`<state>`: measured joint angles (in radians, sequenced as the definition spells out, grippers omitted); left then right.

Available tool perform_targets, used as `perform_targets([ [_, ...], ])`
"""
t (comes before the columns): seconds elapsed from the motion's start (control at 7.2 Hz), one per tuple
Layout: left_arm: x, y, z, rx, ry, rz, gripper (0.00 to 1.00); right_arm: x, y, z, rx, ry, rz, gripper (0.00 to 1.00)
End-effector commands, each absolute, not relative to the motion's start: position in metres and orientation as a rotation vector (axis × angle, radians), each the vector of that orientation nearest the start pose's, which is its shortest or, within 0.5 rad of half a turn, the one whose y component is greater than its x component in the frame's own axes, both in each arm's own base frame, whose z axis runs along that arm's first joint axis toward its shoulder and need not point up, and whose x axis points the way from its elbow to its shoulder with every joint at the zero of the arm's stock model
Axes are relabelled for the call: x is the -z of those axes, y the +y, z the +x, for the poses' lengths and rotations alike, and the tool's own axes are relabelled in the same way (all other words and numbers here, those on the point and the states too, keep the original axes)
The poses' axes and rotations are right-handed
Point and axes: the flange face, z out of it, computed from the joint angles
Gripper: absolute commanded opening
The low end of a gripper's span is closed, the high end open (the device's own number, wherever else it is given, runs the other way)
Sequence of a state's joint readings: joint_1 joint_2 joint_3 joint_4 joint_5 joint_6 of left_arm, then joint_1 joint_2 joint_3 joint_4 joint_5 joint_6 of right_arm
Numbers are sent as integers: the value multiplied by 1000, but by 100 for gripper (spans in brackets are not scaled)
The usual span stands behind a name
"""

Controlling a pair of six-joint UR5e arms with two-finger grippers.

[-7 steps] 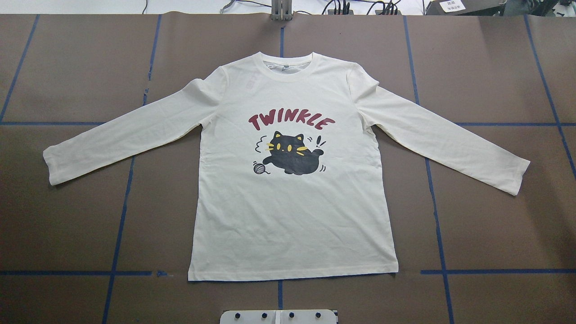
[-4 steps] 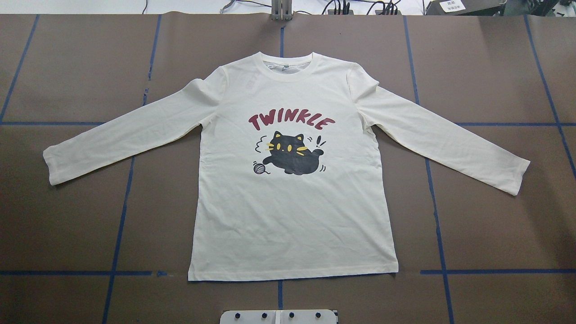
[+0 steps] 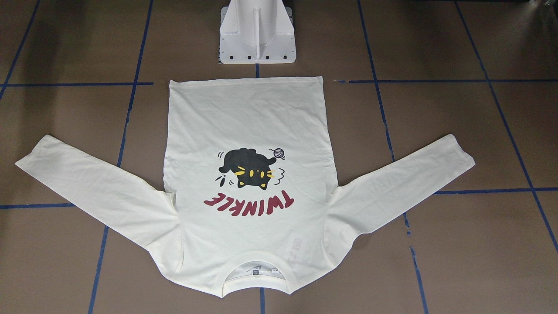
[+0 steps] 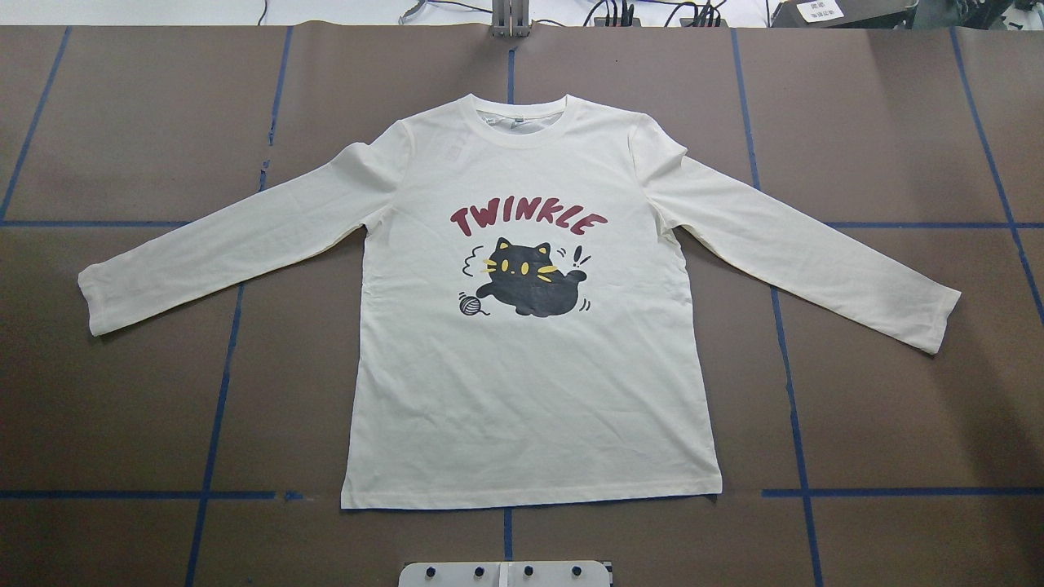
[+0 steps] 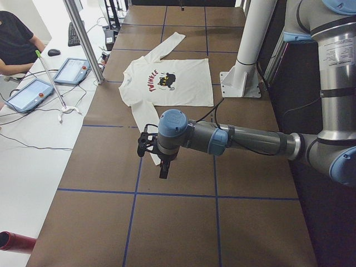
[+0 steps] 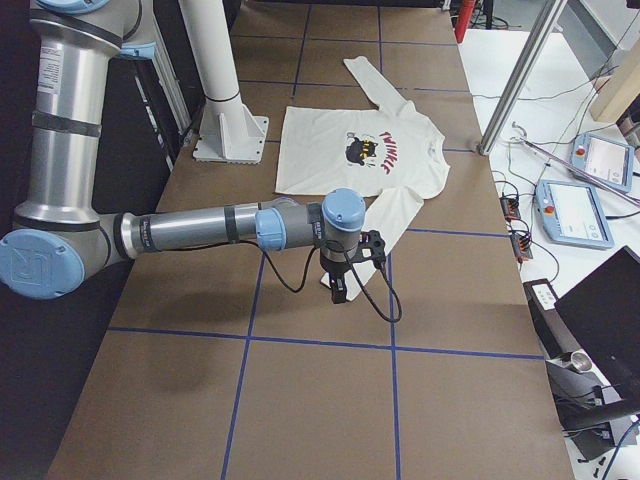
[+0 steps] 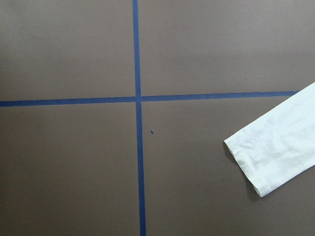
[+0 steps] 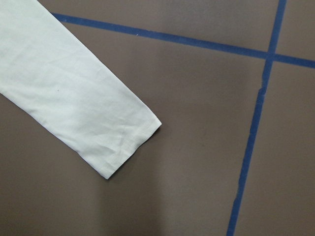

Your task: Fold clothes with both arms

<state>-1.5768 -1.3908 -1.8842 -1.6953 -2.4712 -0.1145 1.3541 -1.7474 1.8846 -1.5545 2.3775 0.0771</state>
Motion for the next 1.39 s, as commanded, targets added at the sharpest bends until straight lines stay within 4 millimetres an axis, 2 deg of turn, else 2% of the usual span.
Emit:
perform_targets([
  [0.0,-550,-424,-53,-41,982,230,100,-594,-429,-78,244,-825,5,99],
  [0.14,-549,-424,-53,-24,988,221,100,-605,-444,-104,245,-841,11,100],
  [0.28,-549,-424,-52,-17,987,216,100,-601,-466,-126,189,-852,-8,98],
  [0.42,-550,-424,-53,-16,987,217,100,-607,-481,-134,183,-848,-20,90],
  [0.56,-549,-424,-53,-15,989,217,100,-615,-499,-143,178,-843,-32,70],
  [0.83,-547,-424,-53,-17,987,221,100,-627,-502,-149,185,-811,-42,66],
  [1.25,-545,-424,-53,-23,987,232,100,-649,-506,-157,176,-793,-84,66],
])
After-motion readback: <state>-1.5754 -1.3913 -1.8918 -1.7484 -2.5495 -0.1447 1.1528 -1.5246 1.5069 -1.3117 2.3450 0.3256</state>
